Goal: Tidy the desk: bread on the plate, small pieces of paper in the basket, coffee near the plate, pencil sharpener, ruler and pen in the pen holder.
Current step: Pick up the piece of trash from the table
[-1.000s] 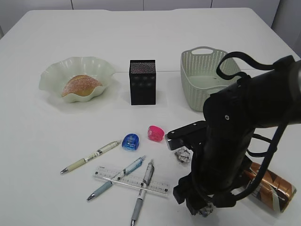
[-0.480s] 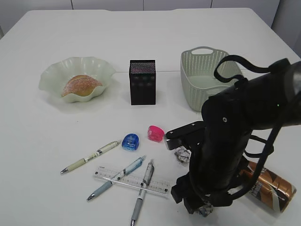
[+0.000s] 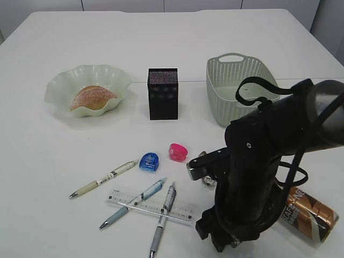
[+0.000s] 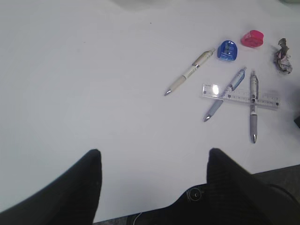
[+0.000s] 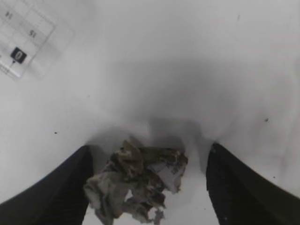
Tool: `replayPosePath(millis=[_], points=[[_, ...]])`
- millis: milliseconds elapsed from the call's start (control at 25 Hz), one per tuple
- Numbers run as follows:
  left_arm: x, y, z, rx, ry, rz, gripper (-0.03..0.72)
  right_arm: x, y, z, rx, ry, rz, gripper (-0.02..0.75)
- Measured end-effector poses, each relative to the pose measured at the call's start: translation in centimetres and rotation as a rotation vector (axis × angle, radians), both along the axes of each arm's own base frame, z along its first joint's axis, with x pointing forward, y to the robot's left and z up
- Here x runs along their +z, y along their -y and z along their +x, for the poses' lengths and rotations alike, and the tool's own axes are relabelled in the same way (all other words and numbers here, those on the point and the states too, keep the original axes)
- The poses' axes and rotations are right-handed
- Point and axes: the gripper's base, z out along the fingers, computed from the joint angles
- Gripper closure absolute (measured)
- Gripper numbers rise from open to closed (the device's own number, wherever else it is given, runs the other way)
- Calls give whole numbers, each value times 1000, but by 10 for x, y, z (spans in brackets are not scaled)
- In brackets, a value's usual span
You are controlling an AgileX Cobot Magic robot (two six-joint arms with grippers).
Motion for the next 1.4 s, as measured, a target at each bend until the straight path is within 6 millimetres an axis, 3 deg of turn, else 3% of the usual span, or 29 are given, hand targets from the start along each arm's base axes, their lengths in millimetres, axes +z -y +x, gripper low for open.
replayPosePath(millis=[480, 600, 800, 960, 1120, 1400], points=[[0, 0, 0, 1, 0, 2, 185, 0, 0, 0, -4, 0, 4, 204], [0, -1, 0, 2, 1, 5, 185, 0, -1, 0, -5, 1, 6, 286], [0, -1, 0, 4, 2, 11, 193, 1, -1, 1, -5, 4, 7, 493], [0, -1, 0, 5, 2, 13, 195, 3, -1, 1, 0, 3, 3, 598], [0, -1, 0, 5, 3, 15, 200, 4, -1, 1, 1, 0, 0, 667], [0, -2, 0, 6, 3, 17, 202, 7, -1, 0, -6, -18, -2, 687]])
